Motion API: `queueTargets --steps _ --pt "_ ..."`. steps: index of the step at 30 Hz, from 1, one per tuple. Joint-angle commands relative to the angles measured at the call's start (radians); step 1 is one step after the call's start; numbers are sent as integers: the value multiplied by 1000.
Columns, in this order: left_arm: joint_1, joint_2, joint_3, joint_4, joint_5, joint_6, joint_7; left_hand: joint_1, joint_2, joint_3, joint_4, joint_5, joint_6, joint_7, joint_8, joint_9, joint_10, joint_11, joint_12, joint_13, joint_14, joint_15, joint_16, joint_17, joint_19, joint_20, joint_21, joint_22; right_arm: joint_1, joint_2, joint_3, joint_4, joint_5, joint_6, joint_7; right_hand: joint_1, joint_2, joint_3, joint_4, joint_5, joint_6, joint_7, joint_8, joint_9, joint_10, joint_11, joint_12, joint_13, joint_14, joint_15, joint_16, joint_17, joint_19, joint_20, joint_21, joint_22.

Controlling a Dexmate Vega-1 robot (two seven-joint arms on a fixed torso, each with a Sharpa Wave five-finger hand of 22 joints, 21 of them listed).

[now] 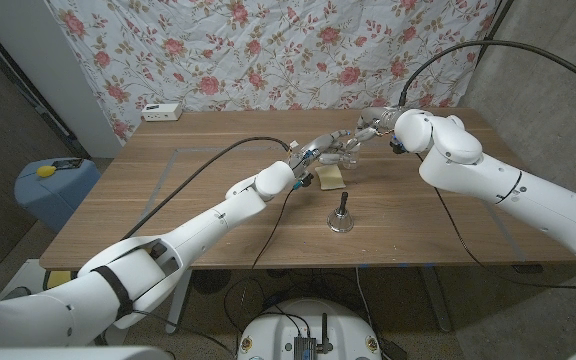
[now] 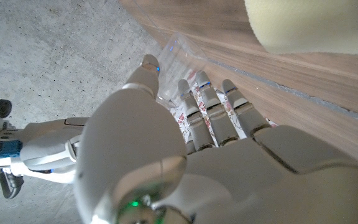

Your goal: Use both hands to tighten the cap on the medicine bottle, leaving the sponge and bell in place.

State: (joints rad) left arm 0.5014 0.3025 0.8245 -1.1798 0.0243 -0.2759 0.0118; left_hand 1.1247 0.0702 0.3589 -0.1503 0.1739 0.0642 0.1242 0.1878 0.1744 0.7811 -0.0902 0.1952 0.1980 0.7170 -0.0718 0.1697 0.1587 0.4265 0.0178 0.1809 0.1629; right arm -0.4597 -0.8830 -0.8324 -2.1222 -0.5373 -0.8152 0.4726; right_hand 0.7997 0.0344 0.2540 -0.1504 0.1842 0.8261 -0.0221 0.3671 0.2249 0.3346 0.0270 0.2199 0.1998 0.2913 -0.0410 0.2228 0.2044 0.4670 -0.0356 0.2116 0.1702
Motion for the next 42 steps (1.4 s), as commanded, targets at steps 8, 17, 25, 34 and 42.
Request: queueTargets --steps 8,17,25,34,42 --pt "0 -1 -1 3 -2 0 0 -1 12 13 5 4 0 12 2 4 25 -18 4 1 15 -42 4 1 -5 1 5 3 -3 18 -34 1 -75 -42 6 -32 -3 -2 16 -5 48 10 19 -2 31 -2 11 0 25 -3 8 4 25 -1 7 4" --pt "4 2 -2 -6 -2 5 0 -4 13 16 5 4 1 7 2 4 21 -18 3 1 14 -38 3 1 -6 1 5 3 -12 26 -41 -1 -114 -59 -5 -56 -8 -5 21 -6 98 11 29 -7 63 2 15 -1 55 -12 12 3 45 -2 9 5" --pt "11 9 -4 -23 -2 15 0 -7 12 18 4 4 1 4 2 4 20 -17 3 1 13 -39 2 1 -6 1 5 3 -10 44 -61 1 -166 -93 9 -76 -11 -8 26 -7 133 11 36 -10 82 3 17 -2 71 -11 13 4 57 -4 10 5" --pt "13 9 -5 -22 -4 11 0 -9 12 20 4 4 4 3 2 4 17 -13 3 1 12 -38 2 1 -7 3 4 3 -2 69 -84 7 -216 -140 24 -100 -21 -15 29 -8 171 17 42 -14 117 6 23 -3 100 -12 17 2 78 3 12 6" --pt "14 9 -5 -19 -6 5 -1 -12 12 23 3 4 7 0 3 4 11 -15 1 1 12 -36 2 1 -8 4 5 3 0 88 -103 13 -260 -174 33 -120 -27 -19 32 -7 217 14 53 -16 140 7 25 -3 121 -10 20 1 93 5 14 6"
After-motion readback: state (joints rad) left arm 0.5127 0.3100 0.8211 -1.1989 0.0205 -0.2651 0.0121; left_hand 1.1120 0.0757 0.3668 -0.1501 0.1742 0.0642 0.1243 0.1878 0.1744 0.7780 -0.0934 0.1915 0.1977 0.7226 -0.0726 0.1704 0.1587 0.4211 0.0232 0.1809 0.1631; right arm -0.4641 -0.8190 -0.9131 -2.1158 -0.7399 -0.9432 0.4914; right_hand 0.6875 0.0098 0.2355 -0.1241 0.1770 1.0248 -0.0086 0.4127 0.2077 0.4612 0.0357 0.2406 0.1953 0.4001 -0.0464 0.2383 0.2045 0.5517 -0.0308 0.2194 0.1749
